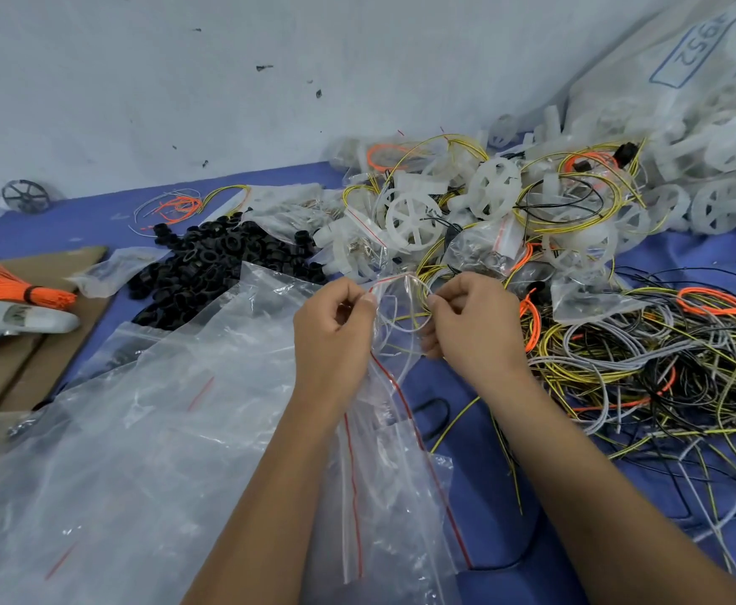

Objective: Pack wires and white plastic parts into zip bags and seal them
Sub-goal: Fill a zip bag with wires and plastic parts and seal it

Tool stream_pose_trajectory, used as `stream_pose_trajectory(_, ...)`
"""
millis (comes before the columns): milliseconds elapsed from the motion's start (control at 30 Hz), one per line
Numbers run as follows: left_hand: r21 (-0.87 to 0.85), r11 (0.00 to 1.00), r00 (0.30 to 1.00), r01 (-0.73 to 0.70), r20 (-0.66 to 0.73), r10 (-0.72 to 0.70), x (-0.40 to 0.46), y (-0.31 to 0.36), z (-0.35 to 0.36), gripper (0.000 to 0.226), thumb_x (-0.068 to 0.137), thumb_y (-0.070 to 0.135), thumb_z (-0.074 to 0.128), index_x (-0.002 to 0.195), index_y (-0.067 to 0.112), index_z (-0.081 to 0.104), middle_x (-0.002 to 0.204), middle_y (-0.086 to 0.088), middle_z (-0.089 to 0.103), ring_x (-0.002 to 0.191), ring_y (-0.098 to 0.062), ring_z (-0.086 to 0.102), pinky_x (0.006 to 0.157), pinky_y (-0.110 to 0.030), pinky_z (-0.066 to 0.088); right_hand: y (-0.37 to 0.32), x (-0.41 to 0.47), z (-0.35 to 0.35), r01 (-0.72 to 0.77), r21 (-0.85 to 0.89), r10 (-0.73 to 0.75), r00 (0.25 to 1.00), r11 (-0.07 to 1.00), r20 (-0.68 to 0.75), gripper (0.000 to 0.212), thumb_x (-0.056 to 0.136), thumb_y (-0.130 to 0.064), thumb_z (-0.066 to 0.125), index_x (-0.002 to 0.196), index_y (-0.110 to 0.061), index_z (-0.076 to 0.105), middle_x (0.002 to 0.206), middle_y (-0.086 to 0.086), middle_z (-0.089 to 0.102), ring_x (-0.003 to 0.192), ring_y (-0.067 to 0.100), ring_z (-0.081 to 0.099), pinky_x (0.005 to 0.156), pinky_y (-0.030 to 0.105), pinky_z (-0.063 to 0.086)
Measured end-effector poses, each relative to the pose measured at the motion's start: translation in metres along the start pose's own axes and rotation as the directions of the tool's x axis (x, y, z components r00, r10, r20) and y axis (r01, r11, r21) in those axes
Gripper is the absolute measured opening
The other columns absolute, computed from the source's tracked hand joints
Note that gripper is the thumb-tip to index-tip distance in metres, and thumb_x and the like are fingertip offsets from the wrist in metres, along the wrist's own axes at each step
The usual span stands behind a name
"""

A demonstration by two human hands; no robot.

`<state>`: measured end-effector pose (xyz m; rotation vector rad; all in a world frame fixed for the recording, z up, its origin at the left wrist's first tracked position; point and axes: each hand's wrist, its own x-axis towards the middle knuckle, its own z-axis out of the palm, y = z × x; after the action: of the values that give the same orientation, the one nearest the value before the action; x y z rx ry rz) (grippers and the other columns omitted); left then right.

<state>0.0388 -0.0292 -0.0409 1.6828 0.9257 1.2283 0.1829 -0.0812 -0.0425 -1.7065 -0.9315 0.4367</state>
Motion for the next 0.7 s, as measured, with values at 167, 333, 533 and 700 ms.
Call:
stream_pose_trajectory(167, -0.007, 1.000, 1.000, -0.003, -0.007, 0.003, -0.001, 0.002, 0.002, 0.028, 0.093, 0.015, 0.058, 0.068, 0.007, 0.048, 0.060, -0.012, 0.044, 0.059, -0.026, 0.039, 0.057, -0.044, 0.037, -0.005, -0.009, 0.003, 0.239, -0.338, -0.287, 0.953, 0.910, -0.098, 0.014, 0.093, -0.019, 0.063, 0.081, -0.013, 0.062, 0.064, 0.000, 0.064, 0.061, 0.020, 0.062, 0.065, 0.039, 0.054)
stream_pose_trajectory(333, 0.310, 0.935, 0.980, -0.173, -0.040, 0.194, -0.002, 0.000, 0.004, 0.024, 0.091, 0.010, 0.064, 0.069, 0.014, 0.054, 0.072, 0.002, 0.054, 0.069, -0.014, 0.052, 0.063, -0.024, 0.039, -0.013, -0.015, 0.006, 0.334, -0.403, -0.383, 0.923, 0.852, -0.046, 0.017, 0.093, -0.023, 0.063, 0.079, -0.016, 0.060, 0.061, 0.001, 0.060, 0.059, 0.024, 0.059, 0.060, 0.039, 0.053)
stream_pose_trajectory(533, 0.313, 0.924, 0.968, -0.218, -0.054, 0.247, -0.002, -0.001, 0.006, 0.029, 0.090, 0.008, 0.066, 0.067, 0.018, 0.050, 0.073, 0.006, 0.050, 0.067, -0.012, 0.051, 0.063, -0.015, 0.035, -0.012, -0.012, 0.006, 0.263, -0.254, -0.269, 0.963, 0.931, 0.013, 0.016, 0.088, -0.019, 0.072, 0.073, -0.017, 0.066, 0.057, -0.004, 0.066, 0.054, 0.013, 0.064, 0.059, 0.029, 0.054)
stream_pose_trajectory(700, 0.366, 0.878, 0.944, -0.309, 0.004, 0.331, -0.004, 0.003, 0.010, 0.023, 0.088, 0.009, 0.066, 0.070, 0.014, 0.054, 0.075, 0.007, 0.051, 0.072, -0.012, 0.052, 0.064, -0.017, 0.036, -0.010, -0.012, 0.011, -0.017, 0.208, -0.021, 0.983, 0.978, 0.181, 0.006, 0.085, -0.008, 0.074, 0.080, -0.012, 0.074, 0.066, 0.005, 0.074, 0.058, 0.020, 0.073, 0.054, 0.032, 0.059)
